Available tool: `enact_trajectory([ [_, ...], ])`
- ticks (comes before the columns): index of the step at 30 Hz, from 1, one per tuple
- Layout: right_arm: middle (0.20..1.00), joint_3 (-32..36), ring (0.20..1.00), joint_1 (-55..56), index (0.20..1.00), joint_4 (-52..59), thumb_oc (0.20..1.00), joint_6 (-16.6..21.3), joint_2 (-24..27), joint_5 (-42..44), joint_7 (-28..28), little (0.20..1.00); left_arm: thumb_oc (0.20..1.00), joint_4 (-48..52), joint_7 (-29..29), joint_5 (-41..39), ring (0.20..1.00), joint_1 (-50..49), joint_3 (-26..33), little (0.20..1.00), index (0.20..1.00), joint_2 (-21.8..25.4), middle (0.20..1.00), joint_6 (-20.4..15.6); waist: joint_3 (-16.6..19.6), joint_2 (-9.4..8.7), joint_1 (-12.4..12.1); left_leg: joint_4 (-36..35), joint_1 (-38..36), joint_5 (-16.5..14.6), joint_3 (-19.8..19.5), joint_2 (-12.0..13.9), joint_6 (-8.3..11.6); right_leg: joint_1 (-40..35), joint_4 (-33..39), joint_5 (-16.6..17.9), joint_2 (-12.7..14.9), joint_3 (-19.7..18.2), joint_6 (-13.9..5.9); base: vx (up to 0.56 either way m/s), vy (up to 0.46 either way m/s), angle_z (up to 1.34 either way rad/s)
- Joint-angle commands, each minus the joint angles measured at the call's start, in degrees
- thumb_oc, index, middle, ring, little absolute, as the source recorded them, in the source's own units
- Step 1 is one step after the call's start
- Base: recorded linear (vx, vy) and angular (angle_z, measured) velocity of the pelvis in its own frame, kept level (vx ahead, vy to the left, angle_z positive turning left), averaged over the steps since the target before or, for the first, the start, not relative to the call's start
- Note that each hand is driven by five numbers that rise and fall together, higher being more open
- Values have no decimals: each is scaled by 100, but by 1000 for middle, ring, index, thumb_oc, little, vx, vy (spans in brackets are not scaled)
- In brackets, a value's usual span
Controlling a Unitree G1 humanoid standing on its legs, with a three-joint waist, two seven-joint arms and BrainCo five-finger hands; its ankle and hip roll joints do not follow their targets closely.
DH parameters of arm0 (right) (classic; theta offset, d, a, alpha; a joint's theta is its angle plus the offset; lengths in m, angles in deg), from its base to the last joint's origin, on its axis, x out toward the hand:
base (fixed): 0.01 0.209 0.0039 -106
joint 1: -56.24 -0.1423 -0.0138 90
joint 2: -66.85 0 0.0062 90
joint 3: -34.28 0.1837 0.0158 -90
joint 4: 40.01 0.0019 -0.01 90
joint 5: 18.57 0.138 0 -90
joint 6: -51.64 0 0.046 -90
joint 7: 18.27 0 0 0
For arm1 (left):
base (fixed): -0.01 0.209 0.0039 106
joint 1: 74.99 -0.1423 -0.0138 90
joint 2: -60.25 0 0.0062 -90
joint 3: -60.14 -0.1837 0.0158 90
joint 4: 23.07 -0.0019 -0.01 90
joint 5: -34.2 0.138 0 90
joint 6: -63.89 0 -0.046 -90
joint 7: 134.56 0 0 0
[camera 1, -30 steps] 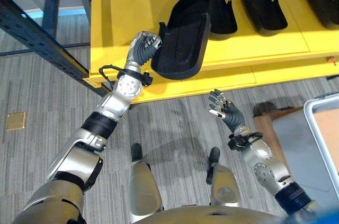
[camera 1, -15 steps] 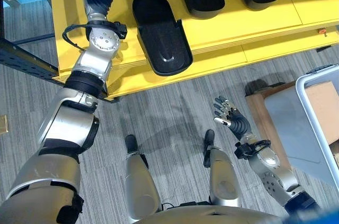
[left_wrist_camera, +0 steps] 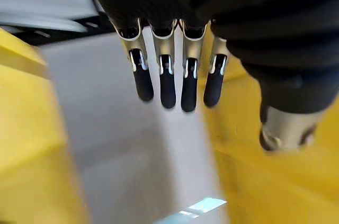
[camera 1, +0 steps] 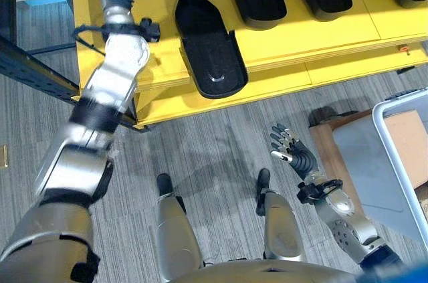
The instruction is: Move parts from the plastic box to the shelf.
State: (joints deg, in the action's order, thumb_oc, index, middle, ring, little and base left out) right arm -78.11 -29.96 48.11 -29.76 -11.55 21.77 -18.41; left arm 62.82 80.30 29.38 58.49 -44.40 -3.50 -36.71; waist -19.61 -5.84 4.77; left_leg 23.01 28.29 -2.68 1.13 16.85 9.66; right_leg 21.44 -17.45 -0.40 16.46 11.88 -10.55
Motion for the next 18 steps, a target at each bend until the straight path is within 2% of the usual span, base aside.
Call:
enact_trajectory([
  [1,1000,292,1000,14,1000,373,1000,367,29,94,137,1000,1000,-7,-223,869,1000,96,149,1000,1000,383,1000,-141,-15,23,-24,-160,-37,338,162,-104,-208,-133,-511,-258,-54,-129,141,9,-11,14],
  [4,1000,414,1000,80,1000,419,1000,358,61,25,175,1000,1000,958,-700,1327,1000,-599,240,1000,1000,717,1000,-236,-88,53,-109,-214,-114,346,157,-109,-212,-174,-512,-265,-46,-127,147,1,-12,5],
  [14,1000,696,1000,267,1000,538,1000,383,149,-88,150,1000,1000,2460,-1543,2162,1000,-1956,388,1000,1000,869,1000,-337,-240,62,-203,-305,-220,418,160,-113,-230,-186,-546,-262,-40,-147,167,-6,-4,0],
  [18,1000,730,1000,273,1000,588,1000,396,173,-135,134,1000,1000,2725,-1748,2350,1000,-2339,343,1000,1000,857,1000,-365,-321,63,-233,-316,-258,446,170,-103,-231,-195,-559,-257,-47,-175,169,-32,-6,0],
])
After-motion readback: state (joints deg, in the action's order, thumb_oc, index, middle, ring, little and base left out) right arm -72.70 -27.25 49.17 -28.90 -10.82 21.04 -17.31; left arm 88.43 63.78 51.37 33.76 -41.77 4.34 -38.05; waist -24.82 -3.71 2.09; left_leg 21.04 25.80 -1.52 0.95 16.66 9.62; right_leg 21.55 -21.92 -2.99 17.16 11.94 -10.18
